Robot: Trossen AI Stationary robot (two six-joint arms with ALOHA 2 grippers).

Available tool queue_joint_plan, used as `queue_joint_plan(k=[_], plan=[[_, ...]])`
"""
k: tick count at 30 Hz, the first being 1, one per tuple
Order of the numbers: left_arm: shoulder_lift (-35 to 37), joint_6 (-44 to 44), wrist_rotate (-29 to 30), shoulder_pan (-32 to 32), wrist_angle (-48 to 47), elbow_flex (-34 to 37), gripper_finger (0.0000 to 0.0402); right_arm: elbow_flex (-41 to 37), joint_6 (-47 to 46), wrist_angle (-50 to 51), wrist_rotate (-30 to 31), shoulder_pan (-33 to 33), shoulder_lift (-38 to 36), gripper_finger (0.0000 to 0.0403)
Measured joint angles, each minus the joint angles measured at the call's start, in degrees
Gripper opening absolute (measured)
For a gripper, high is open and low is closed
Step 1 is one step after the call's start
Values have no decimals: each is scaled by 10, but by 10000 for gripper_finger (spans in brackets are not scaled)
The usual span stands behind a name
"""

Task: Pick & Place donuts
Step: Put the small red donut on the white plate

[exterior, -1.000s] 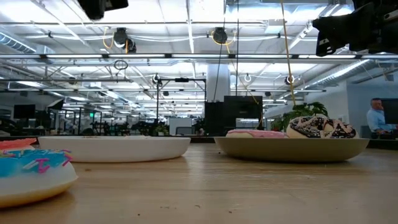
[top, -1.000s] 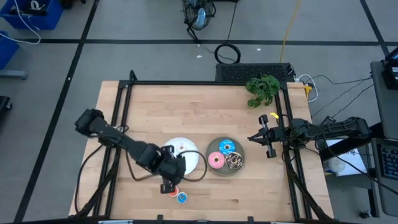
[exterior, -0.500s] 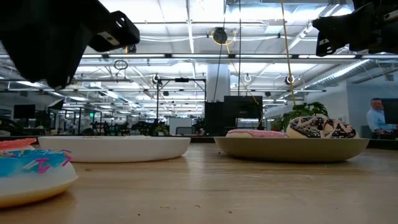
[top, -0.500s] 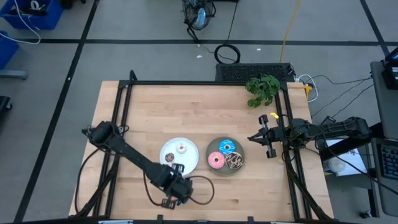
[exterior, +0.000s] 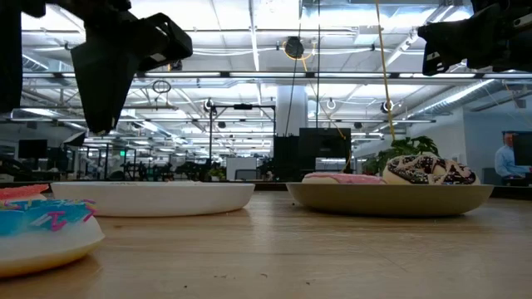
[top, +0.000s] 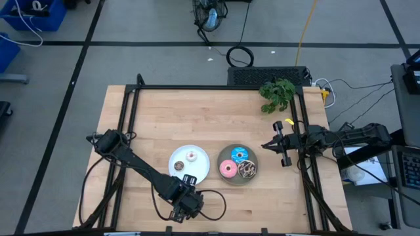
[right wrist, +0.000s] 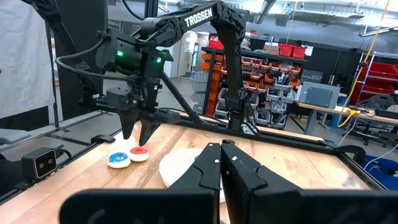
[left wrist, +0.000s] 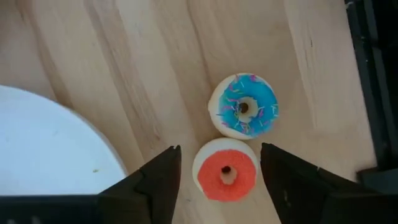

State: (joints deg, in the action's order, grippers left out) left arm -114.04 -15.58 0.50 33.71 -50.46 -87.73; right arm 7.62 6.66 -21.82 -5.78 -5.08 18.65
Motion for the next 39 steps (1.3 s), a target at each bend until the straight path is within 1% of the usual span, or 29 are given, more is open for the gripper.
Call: queue_joint_plan(k=[3,10,20,25,29,35,37,39], plan=[[0,5,10,0,-5,11,223,0,0,0,0,0,0,0],[0,-8,5,0,5,55,223,0,0,1,0,0,0,0],[0,-11,10,0,24,76,223,0,0,1,0,0,0,0],[0,-11,1,0,63,92,223,0,0,1,0,0,0,0],[1,-17,-4,0,76,104,223,0,0,1,0,0,0,0],[2,-55,-27,-1,93,128,223,0,0,1,0,0,0,0],[2,-62,-33,-1,95,130,217,0,0,0,0,0,0,0],[2,-64,-37,-1,97,130,198,0,0,0,0,0,0,0]])
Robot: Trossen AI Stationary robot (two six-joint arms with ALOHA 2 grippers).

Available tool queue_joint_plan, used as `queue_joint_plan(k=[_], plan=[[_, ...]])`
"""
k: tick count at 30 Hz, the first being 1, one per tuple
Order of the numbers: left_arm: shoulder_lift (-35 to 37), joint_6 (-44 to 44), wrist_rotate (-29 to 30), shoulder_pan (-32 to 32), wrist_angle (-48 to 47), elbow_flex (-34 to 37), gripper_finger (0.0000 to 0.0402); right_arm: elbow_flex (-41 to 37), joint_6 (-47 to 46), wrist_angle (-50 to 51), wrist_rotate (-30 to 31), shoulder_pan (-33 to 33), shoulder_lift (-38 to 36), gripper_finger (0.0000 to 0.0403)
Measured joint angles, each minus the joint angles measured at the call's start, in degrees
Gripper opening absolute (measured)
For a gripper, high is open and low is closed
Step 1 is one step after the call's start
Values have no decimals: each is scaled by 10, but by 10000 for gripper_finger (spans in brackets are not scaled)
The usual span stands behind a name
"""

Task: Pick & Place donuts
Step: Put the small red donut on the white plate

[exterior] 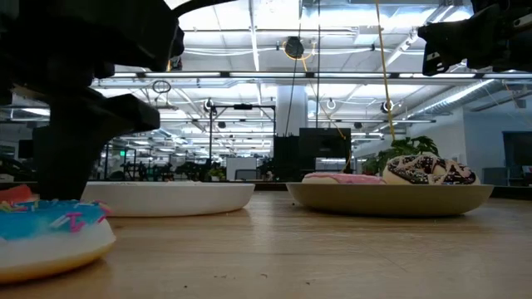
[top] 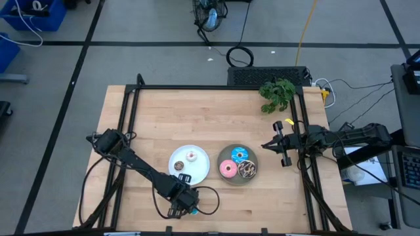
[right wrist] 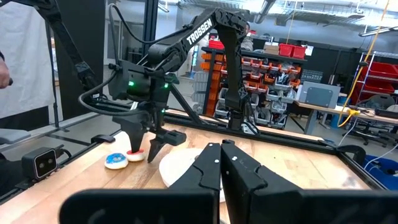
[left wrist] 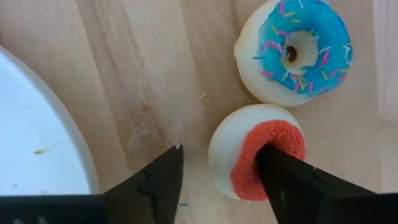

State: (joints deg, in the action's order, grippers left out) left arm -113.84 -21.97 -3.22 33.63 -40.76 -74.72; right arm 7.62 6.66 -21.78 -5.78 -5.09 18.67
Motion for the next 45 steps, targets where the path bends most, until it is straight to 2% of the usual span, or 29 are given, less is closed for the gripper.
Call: queue_joint_plan(k=[3,8,9,13,16,22,25,28,34,45], plan=[[0,3,-14,-1,6,0,145,0,0,0,0,0,0,0],[0,11,-44,-8,7,0,30,0,0,0,0,0,0,0],[0,13,-51,-10,3,-3,19,0,0,0,0,0,0,0],[0,30,-60,-15,-30,-34,27,0,0,0,0,0,0,0],[1,60,-55,-19,-73,-86,32,0,0,-2,0,0,0,0],[2,94,0,-44,-223,-212,9,0,0,-2,0,0,0,0],[3,104,41,-61,-298,-268,17,0,0,-2,0,0,0,0],[4,124,55,-82,-353,-290,28,0,0,-1,0,0,0,0],[3,151,59,-122,-393,-282,10,0,0,3,0,0,0,0],[3,213,19,-182,-226,-148,28,0,0,4,0,0,0,0]])
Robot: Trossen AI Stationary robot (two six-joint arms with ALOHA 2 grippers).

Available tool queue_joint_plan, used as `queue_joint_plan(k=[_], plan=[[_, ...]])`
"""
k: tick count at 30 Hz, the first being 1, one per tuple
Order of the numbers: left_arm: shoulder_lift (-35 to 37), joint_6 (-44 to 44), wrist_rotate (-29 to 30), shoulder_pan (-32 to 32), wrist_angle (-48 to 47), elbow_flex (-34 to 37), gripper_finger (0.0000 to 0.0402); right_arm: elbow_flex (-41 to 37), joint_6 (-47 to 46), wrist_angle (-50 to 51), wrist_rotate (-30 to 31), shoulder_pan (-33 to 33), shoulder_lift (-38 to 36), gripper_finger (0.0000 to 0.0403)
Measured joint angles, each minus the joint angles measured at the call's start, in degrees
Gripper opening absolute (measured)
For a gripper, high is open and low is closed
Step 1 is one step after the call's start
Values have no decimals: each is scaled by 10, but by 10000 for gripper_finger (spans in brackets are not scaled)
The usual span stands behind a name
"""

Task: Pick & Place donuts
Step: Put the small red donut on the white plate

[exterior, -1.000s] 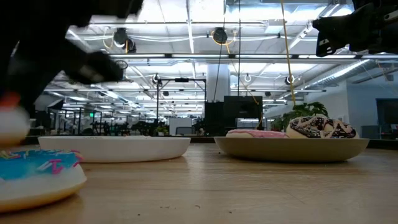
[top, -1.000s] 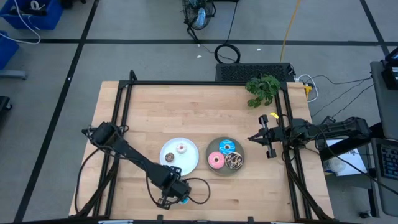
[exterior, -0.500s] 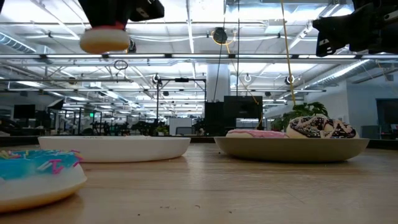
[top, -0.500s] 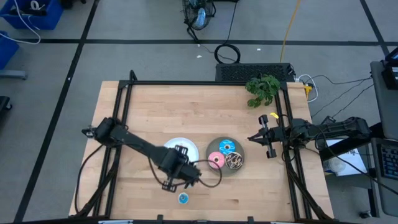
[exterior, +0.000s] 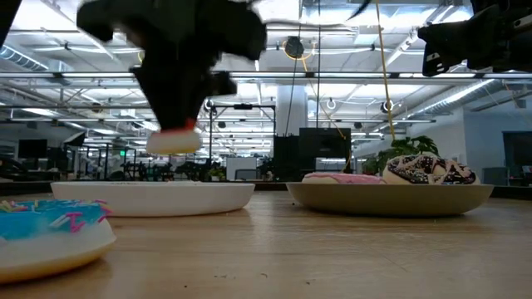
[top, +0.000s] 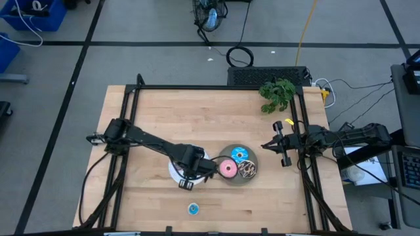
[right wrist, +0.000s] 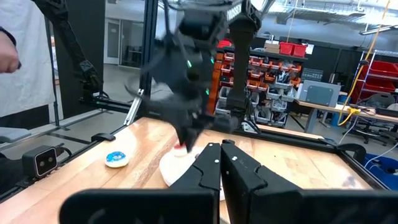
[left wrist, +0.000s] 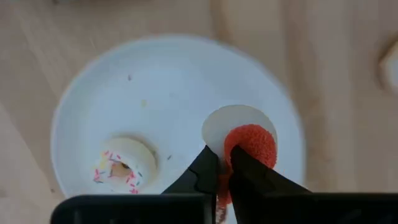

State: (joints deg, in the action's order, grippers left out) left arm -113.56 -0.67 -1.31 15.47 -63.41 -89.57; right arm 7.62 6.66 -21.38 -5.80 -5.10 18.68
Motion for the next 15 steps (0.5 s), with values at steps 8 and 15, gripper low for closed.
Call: queue_joint_plan(k=[8,15], plan=[[0,-6,-18,-16,78,96,14,0,0,0,0,0,0,0],[0,-1,-17,-15,86,108,71,0,0,-1,0,0,0,0]])
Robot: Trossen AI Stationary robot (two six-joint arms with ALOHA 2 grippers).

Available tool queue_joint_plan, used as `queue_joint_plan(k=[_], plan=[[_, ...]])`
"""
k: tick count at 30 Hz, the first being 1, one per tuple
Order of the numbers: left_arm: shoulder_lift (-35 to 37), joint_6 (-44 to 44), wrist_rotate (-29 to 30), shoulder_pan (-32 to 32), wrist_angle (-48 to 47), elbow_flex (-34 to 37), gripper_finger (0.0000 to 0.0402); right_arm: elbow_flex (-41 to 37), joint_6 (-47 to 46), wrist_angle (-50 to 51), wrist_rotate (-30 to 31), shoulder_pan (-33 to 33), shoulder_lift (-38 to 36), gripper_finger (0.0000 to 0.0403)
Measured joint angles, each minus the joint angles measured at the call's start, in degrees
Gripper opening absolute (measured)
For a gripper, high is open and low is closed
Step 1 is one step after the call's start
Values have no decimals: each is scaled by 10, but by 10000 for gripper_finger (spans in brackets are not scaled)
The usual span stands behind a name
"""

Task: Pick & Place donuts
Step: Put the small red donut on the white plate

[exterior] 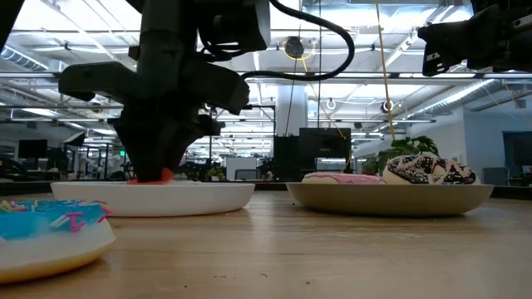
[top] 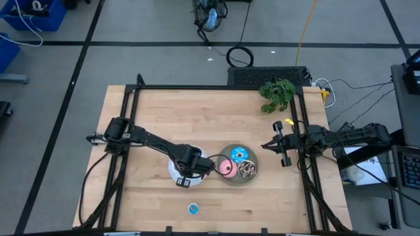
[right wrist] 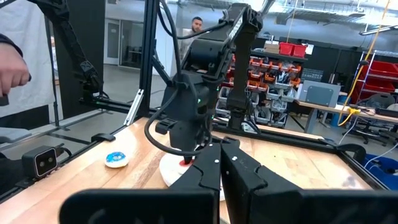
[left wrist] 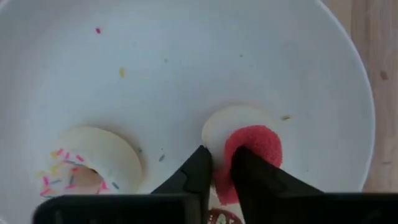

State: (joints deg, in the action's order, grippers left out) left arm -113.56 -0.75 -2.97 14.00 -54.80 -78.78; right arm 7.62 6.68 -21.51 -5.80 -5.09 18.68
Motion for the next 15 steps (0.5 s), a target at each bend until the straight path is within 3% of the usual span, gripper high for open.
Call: queue_joint_plan(k=[10,15], plan=[[0,-28,0,4,-47,-42,194,0,0,1,0,0,0,0],[0,-26,1,4,-52,-50,233,0,0,2,0,0,0,0]])
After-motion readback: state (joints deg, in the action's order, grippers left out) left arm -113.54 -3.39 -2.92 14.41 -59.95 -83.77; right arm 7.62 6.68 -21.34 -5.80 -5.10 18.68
